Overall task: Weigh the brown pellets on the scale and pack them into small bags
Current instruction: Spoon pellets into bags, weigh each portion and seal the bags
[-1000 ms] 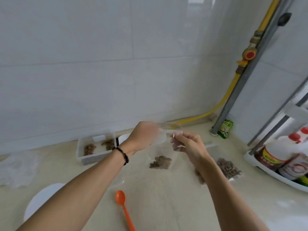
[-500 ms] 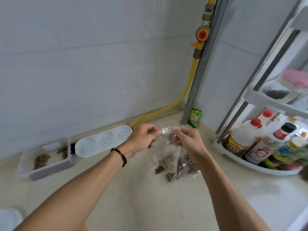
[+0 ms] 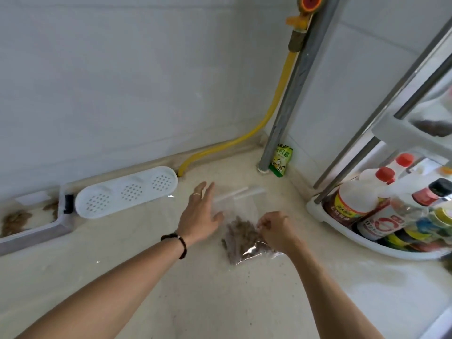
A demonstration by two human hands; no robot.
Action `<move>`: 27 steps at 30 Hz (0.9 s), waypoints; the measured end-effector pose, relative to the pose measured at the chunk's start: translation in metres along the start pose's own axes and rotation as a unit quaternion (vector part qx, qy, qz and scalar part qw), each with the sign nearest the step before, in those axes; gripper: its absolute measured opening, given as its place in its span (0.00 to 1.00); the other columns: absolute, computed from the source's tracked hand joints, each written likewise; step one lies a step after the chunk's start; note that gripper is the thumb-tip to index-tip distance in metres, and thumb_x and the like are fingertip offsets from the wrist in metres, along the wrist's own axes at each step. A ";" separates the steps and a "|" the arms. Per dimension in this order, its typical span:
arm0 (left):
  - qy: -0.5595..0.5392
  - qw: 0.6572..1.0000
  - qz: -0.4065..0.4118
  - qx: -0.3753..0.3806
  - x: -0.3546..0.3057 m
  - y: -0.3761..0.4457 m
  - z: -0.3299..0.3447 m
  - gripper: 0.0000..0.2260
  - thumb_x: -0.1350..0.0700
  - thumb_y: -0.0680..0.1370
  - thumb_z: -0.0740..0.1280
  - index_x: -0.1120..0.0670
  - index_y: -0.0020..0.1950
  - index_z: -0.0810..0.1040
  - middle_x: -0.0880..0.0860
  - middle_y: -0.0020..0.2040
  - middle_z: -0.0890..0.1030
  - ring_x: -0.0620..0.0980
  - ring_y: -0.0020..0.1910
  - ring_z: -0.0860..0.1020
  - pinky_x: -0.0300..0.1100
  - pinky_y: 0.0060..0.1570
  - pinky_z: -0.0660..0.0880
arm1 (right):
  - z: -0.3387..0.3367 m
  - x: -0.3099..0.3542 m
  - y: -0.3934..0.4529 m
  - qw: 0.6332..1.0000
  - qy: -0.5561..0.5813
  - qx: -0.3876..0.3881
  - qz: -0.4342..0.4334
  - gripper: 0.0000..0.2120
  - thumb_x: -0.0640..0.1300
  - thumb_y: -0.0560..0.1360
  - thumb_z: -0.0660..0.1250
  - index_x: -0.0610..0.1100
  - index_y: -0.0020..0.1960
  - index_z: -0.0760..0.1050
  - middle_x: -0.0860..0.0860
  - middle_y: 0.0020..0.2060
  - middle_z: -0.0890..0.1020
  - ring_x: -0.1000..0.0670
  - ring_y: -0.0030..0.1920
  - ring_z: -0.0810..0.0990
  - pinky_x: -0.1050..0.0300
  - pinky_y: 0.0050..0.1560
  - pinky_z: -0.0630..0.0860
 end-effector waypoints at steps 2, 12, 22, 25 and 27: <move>0.045 0.994 0.060 0.079 0.003 -0.010 0.021 0.32 0.47 0.78 0.67 0.53 0.78 0.57 0.54 0.79 0.49 0.53 0.77 0.54 0.44 0.72 0.59 | 0.002 -0.003 0.000 0.999 -0.033 -0.032 0.010 0.11 0.35 0.72 0.62 0.49 0.40 0.79 0.51 0.36 0.82 0.49 0.37 0.80 0.56 0.40 0.79; 0.122 0.984 0.065 0.110 0.031 -0.038 0.018 0.31 0.42 0.80 0.60 0.53 0.79 0.56 0.54 0.79 0.56 0.52 0.78 0.51 0.49 0.76 0.51 | 0.012 0.043 -0.012 0.989 -0.085 -0.091 -0.079 0.17 0.45 0.78 0.64 0.43 0.66 0.74 0.45 0.61 0.76 0.44 0.63 0.72 0.49 0.60 0.74; 0.158 0.979 -0.124 0.036 0.154 -0.089 -0.064 0.34 0.47 0.78 0.65 0.56 0.78 0.54 0.55 0.77 0.59 0.53 0.77 0.54 0.46 0.74 0.55 | 0.117 0.159 0.014 0.981 -0.047 0.023 -0.189 0.20 0.50 0.78 0.63 0.44 0.68 0.71 0.46 0.63 0.75 0.45 0.65 0.71 0.52 0.63 0.70; 0.170 0.971 -0.162 0.043 0.179 -0.091 -0.070 0.36 0.45 0.74 0.68 0.56 0.76 0.57 0.55 0.73 0.63 0.54 0.74 0.59 0.48 0.71 0.61 | 0.143 0.174 0.023 0.984 -0.086 0.028 -0.155 0.27 0.58 0.76 0.64 0.44 0.69 0.67 0.47 0.64 0.72 0.45 0.66 0.68 0.50 0.63 0.68; 0.171 0.969 -0.172 0.041 0.189 -0.090 -0.071 0.34 0.43 0.71 0.70 0.53 0.71 0.62 0.53 0.66 0.68 0.54 0.68 0.65 0.49 0.64 0.66 | 0.155 0.179 0.027 0.982 -0.132 0.020 -0.135 0.33 0.62 0.73 0.65 0.43 0.70 0.64 0.47 0.64 0.71 0.45 0.65 0.67 0.49 0.62 0.67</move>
Point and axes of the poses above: each hand's wrist, its own y-axis towards the middle knuckle, its own z-axis out of the palm, x = y × z, the point moved 4 cm from there along y, towards the middle knuckle
